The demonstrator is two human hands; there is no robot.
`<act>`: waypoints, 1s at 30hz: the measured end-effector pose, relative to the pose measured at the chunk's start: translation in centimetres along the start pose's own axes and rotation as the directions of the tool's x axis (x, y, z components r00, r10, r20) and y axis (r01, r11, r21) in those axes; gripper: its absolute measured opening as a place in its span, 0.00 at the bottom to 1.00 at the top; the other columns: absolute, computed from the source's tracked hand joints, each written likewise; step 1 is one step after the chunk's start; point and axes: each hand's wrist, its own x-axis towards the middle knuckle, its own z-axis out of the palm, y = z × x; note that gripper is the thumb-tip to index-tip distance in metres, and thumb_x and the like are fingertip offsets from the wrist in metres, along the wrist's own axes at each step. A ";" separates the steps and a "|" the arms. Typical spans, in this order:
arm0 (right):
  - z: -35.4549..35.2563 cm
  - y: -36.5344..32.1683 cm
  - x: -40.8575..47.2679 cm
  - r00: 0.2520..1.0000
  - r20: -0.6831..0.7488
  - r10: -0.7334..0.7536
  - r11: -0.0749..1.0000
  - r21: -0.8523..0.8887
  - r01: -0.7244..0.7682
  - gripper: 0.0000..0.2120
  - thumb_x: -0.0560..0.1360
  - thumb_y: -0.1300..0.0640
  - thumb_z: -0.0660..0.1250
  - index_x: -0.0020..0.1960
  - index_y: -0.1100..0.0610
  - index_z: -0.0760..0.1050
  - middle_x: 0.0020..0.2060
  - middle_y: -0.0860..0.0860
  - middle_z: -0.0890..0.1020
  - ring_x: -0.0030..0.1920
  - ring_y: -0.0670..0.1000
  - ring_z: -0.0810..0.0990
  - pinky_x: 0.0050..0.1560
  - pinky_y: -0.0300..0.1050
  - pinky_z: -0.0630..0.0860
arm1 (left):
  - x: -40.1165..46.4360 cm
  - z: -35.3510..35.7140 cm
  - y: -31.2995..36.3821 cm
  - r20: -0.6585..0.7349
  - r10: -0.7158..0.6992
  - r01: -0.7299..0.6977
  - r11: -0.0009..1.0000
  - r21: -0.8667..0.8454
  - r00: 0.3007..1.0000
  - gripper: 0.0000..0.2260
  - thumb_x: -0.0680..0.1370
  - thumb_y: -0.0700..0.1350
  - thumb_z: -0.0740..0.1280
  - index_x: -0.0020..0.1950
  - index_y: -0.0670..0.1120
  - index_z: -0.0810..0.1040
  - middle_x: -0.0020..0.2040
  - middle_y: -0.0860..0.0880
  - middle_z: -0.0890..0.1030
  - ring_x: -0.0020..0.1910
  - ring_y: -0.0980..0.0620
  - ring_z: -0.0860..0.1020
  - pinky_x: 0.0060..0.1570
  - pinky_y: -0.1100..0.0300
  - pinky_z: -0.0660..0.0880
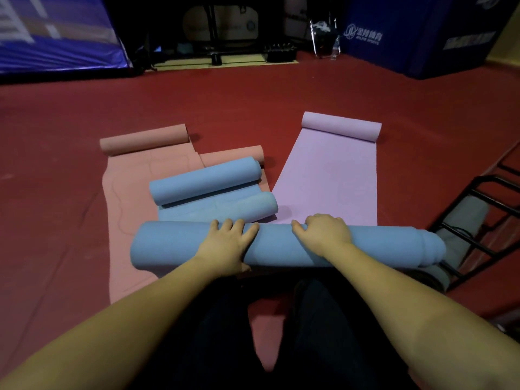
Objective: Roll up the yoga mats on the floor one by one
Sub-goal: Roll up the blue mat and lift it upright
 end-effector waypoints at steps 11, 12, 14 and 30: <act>-2.7 1.2 -1.4 0.948 0.319 -0.006 0.990 0.134 -0.038 0.30 0.79 0.35 0.46 0.54 0.54 0.79 0.54 0.56 0.80 0.50 0.56 0.75 0.51 0.49 0.71 | -1.5 -5.0 -1.2 0.183 0.133 -0.091 0.972 -0.219 0.974 0.45 0.59 0.73 0.70 0.71 0.57 0.62 0.64 0.51 0.75 0.61 0.45 0.74 0.59 0.48 0.73; -2.7 1.1 -1.4 0.936 0.351 -0.016 0.990 0.138 -0.035 0.30 0.79 0.36 0.47 0.57 0.55 0.79 0.58 0.57 0.79 0.54 0.57 0.76 0.54 0.49 0.71 | -1.4 -4.9 -1.2 0.219 0.142 -0.083 0.963 -0.257 0.965 0.45 0.59 0.73 0.71 0.71 0.58 0.62 0.64 0.51 0.75 0.61 0.46 0.74 0.59 0.48 0.74; -3.0 0.8 -1.0 0.915 0.403 -0.033 0.991 0.133 -0.023 0.31 0.80 0.37 0.47 0.66 0.56 0.76 0.66 0.59 0.76 0.63 0.58 0.74 0.61 0.50 0.69 | -1.1 -4.6 -1.1 0.260 0.137 -0.050 0.948 -0.315 0.956 0.46 0.60 0.72 0.72 0.72 0.58 0.62 0.64 0.51 0.74 0.63 0.47 0.73 0.60 0.50 0.73; -2.8 -0.2 3.2 0.842 0.531 -0.091 0.967 0.250 -0.054 0.24 0.81 0.40 0.53 0.66 0.54 0.76 0.70 0.56 0.73 0.63 0.55 0.73 0.61 0.48 0.65 | -2.8 0.6 0.4 -0.054 -0.048 0.048 0.999 -0.005 0.997 0.51 0.58 0.70 0.72 0.73 0.47 0.58 0.64 0.39 0.75 0.56 0.37 0.73 0.59 0.37 0.69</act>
